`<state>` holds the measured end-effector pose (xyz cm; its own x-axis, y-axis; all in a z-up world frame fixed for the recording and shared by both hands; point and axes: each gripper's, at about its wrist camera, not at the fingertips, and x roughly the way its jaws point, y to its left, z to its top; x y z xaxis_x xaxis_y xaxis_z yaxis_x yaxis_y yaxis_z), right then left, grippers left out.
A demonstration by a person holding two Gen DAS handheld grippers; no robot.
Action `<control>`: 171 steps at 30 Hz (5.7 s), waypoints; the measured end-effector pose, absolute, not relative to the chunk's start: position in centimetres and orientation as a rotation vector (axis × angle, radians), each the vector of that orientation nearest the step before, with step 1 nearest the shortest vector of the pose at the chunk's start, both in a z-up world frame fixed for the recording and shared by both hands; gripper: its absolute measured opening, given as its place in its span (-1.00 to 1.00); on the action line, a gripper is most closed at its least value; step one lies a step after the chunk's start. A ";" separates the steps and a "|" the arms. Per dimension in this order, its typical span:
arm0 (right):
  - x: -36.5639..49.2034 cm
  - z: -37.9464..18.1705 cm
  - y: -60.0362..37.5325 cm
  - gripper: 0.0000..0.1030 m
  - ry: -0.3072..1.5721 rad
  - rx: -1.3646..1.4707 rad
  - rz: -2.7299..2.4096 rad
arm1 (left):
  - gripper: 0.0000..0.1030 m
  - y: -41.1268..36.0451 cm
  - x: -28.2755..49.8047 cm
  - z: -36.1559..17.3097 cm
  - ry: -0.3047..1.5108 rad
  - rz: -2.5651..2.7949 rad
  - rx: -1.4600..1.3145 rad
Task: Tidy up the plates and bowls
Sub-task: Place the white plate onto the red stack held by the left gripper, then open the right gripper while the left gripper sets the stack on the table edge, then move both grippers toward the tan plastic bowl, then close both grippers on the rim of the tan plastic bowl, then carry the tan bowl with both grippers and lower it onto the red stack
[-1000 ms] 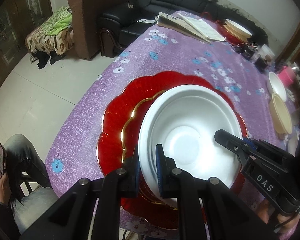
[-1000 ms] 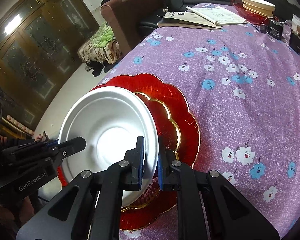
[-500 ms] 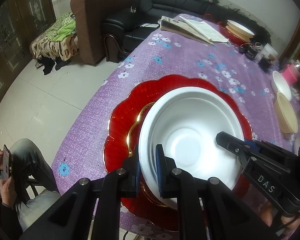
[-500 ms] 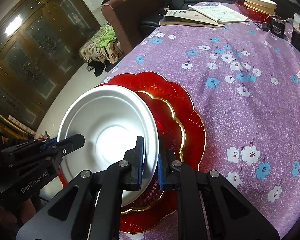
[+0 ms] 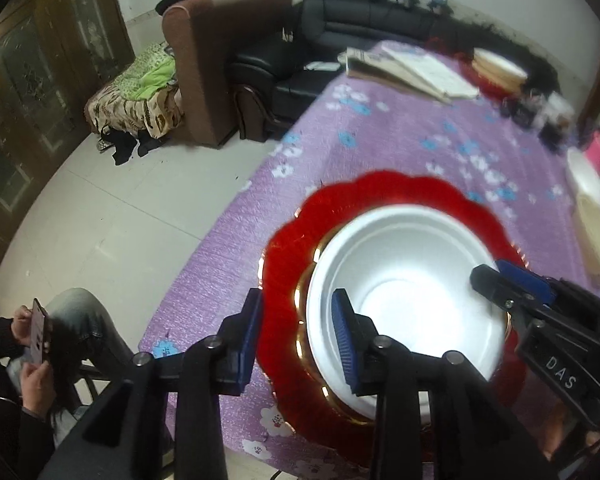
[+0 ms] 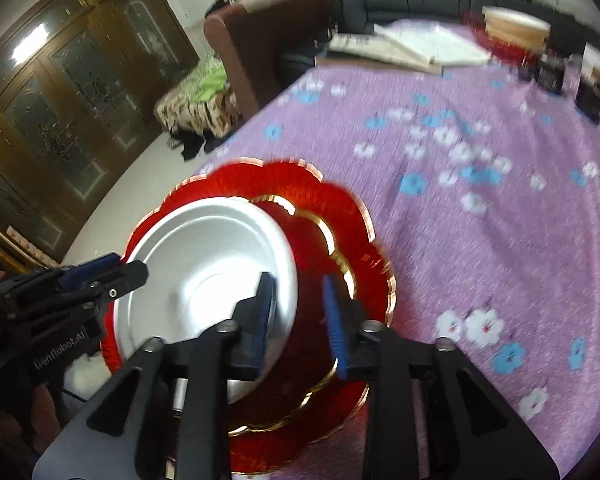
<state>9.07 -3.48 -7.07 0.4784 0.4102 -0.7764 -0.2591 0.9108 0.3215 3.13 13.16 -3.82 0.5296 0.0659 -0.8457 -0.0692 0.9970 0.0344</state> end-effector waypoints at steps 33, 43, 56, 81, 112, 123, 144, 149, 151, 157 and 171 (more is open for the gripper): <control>1.1 -3.2 -27.0 -0.16 0.536 0.377 0.089 | 0.13 -10.6 -1.3 -5.6 1.046 -0.374 0.208; -6.3 -0.6 -43.9 0.28 0.395 0.436 -0.149 | 0.15 -18.5 -0.2 -2.7 1.020 -0.525 0.236; 10.0 -1.5 -42.7 0.28 0.968 0.636 -0.079 | 0.28 -17.4 11.8 -2.1 1.034 -0.215 0.103; 14.5 -8.0 -39.9 0.28 1.110 0.634 -0.068 | 0.41 -19.3 14.2 -6.2 1.036 -0.188 0.224; 14.5 -9.0 -39.5 -0.63 1.111 0.607 -0.042 | 0.46 -13.8 16.1 -5.1 1.190 -0.292 -0.148; 14.5 -8.9 -39.3 -0.63 1.111 0.603 -0.044 | 0.46 -17.7 15.6 -6.7 1.253 -0.378 -0.074; 14.5 -8.8 -38.6 -0.69 1.105 0.562 -0.059 | -0.75 -19.1 14.4 -8.0 1.216 -0.402 -0.024; 14.5 -8.8 -38.4 -0.80 1.105 0.555 -0.058 | -0.75 -18.9 14.3 -7.7 1.197 -0.396 -0.015; 14.5 -8.8 -38.3 -0.84 1.108 0.552 -0.054 | -0.76 -18.7 14.3 -7.4 1.187 -0.385 -0.006; 14.1 -8.0 -37.2 -0.84 1.087 0.573 0.001 | -0.76 -17.1 12.9 -5.4 1.135 -0.356 0.021; 9.4 -4.4 -30.8 -0.83 0.989 0.571 0.096 | -0.75 -11.1 7.1 -1.8 1.009 -0.283 0.061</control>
